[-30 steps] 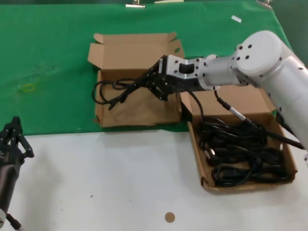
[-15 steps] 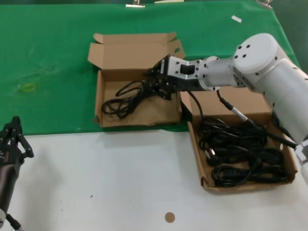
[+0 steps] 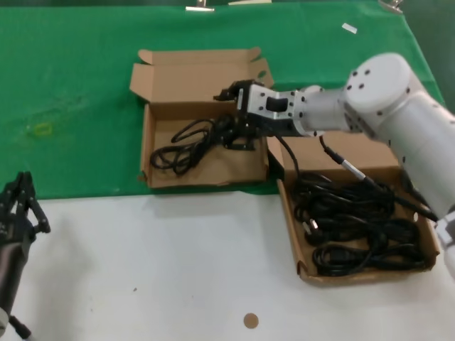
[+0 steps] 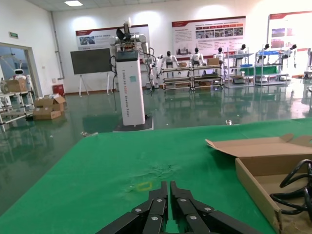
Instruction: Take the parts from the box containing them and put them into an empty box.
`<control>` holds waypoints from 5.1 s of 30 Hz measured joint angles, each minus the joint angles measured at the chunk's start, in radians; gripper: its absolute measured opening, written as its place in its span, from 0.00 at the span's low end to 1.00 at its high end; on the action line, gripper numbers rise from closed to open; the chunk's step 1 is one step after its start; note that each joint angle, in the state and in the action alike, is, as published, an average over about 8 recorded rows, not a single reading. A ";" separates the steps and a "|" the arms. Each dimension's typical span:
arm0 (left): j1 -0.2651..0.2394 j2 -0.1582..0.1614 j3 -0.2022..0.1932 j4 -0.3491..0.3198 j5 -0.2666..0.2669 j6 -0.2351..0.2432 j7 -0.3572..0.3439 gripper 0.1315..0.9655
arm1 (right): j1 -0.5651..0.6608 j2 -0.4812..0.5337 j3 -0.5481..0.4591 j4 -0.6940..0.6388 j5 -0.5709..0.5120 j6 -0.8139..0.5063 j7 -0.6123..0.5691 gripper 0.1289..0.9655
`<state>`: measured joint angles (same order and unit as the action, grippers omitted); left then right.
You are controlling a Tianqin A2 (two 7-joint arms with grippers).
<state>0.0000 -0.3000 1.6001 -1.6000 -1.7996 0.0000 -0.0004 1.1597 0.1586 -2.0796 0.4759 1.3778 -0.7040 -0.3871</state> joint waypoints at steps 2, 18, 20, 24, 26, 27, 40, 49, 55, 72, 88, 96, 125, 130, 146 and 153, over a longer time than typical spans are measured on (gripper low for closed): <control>0.000 0.000 0.000 0.000 0.000 0.000 0.000 0.02 | -0.016 0.002 0.007 0.016 0.006 0.010 0.005 0.38; 0.000 0.000 0.000 0.000 0.000 0.000 0.000 0.20 | -0.244 0.030 0.101 0.237 0.089 0.148 0.082 0.73; 0.000 0.000 0.000 0.000 0.000 0.000 0.000 0.24 | -0.276 0.034 0.114 0.267 0.100 0.167 0.092 0.77; 0.000 0.000 0.000 0.000 0.000 0.000 0.000 0.33 | -0.339 0.041 0.140 0.329 0.123 0.206 0.113 0.86; 0.000 0.000 0.000 0.000 0.000 0.000 0.000 0.39 | -0.370 0.045 0.153 0.359 0.135 0.225 0.124 0.90; 0.000 0.000 0.000 0.000 0.000 0.000 0.000 0.42 | -0.386 0.047 0.160 0.374 0.140 0.234 0.129 0.90; 0.000 0.000 0.000 0.000 0.000 0.000 0.000 0.71 | -0.589 0.072 0.244 0.571 0.214 0.358 0.197 0.99; 0.000 0.000 0.000 0.000 0.000 0.000 0.000 0.89 | -0.730 0.089 0.302 0.708 0.266 0.443 0.244 1.00; 0.000 0.000 0.000 0.000 0.000 0.000 0.000 0.95 | -0.825 0.101 0.341 0.800 0.300 0.501 0.275 1.00; 0.000 0.000 0.000 0.000 0.000 0.000 0.000 1.00 | -1.085 0.132 0.449 1.052 0.395 0.659 0.362 1.00; 0.000 0.000 0.000 0.000 0.000 0.000 0.000 1.00 | -1.120 0.137 0.463 1.086 0.408 0.680 0.374 1.00; 0.000 0.000 0.000 0.000 0.000 0.000 0.000 1.00 | -1.120 0.137 0.463 1.086 0.408 0.680 0.374 1.00; 0.000 0.000 0.000 0.000 0.000 0.000 0.000 1.00 | -1.120 0.137 0.463 1.086 0.408 0.680 0.374 1.00; 0.000 0.000 0.000 0.000 0.000 0.000 0.000 1.00 | -1.120 0.137 0.463 1.086 0.408 0.680 0.374 1.00; 0.000 0.000 0.000 0.000 0.000 0.000 0.000 1.00 | -1.120 0.137 0.463 1.086 0.408 0.680 0.374 1.00; 0.000 0.000 0.000 0.000 0.000 0.000 0.000 1.00 | -1.120 0.137 0.463 1.086 0.408 0.680 0.374 1.00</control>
<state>0.0000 -0.3000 1.6000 -1.6000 -1.8000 0.0000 0.0000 0.0395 0.2952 -1.6163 1.5617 1.7856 -0.0240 -0.0132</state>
